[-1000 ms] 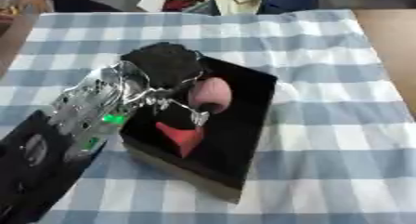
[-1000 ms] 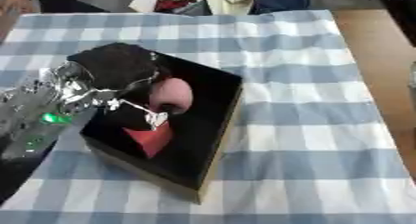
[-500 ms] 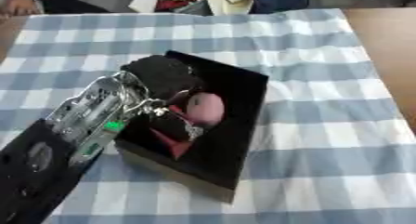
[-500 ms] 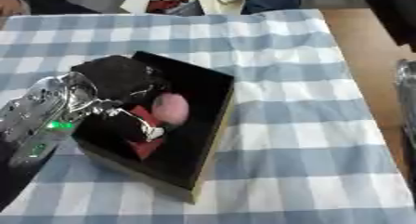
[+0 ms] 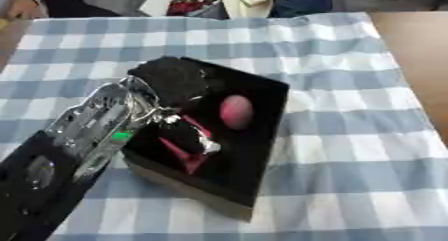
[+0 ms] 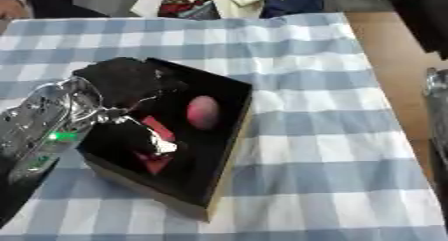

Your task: Pick up objects on the table and place them in the box.

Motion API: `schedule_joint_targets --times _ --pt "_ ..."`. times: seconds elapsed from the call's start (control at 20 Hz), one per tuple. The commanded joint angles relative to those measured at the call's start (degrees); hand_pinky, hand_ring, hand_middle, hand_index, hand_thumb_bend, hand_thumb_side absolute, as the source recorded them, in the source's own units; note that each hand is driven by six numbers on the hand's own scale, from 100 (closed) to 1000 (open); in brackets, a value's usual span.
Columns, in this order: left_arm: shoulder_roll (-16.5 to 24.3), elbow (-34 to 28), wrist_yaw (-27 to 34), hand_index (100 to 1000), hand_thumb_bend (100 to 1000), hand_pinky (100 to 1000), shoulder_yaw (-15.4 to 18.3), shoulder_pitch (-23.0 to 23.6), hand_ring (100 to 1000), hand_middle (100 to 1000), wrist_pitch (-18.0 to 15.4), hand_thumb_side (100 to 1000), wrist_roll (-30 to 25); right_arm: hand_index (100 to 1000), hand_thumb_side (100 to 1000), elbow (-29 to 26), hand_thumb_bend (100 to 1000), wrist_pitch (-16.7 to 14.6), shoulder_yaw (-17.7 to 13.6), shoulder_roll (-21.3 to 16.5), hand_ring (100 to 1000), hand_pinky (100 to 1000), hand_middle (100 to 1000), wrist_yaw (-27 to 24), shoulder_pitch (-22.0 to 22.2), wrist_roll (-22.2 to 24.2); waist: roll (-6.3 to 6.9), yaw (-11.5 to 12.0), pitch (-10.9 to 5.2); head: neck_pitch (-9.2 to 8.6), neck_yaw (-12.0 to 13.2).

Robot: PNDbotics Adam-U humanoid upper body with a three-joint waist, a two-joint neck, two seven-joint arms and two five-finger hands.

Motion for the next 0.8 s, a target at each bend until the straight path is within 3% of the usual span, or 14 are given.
schedule_joint_targets --times 0.05,0.1,0.15,0.2,0.35,0.5,0.8 --pt "0.0 -3.2 0.2 942 372 656 2.5 -1.0 858 817 2.9 978 4.5 831 818 -1.0 100 0.0 -0.7 -0.5 903 960 783 0.2 -0.5 -0.3 -0.22 0.1 -1.42 -0.75 -0.1" --pt "-0.2 -4.2 0.6 916 235 596 3.4 -1.0 831 789 4.4 1000 6.7 831 817 -1.0 100 0.0 -0.7 -0.5 903 960 783 0.2 -0.4 -0.4 -0.24 0.2 -1.45 -0.82 -0.1" --pt "-0.3 -5.4 0.9 912 213 568 4.3 -1.1 824 785 5.9 1000 9.2 831 820 -1.0 100 -0.1 -0.7 -0.4 903 960 783 0.2 -0.4 -0.4 -0.24 0.2 -1.47 -0.87 -0.2" --pt "-0.8 -6.6 1.7 887 106 533 5.4 -1.0 800 754 7.6 1000 11.9 831 817 -1.0 100 -0.1 -0.7 -0.4 903 960 783 0.2 -0.5 -0.4 -0.29 0.3 -1.48 -0.91 -0.3" --pt "-2.0 -9.9 9.7 874 100 474 9.1 -0.3 780 727 14.6 1000 21.3 831 815 -1.0 100 -0.2 -0.7 -0.3 903 959 784 0.2 -0.6 -0.3 -0.36 0.4 -1.55 -0.81 -0.4" --pt "-2.6 -10.7 19.2 861 100 433 13.0 0.4 764 698 19.3 976 33.3 831 811 -1.0 100 -0.4 -0.6 -0.1 903 959 784 0.2 -0.7 -0.3 -0.33 0.7 -1.64 -0.51 -0.4" --pt "-1.0 -10.8 36.8 852 113 426 19.8 4.0 750 676 20.5 987 55.8 832 807 -1.0 100 -0.9 -0.5 0.3 904 953 784 0.4 -0.8 -0.2 -0.18 1.2 -1.81 -0.07 -0.3"
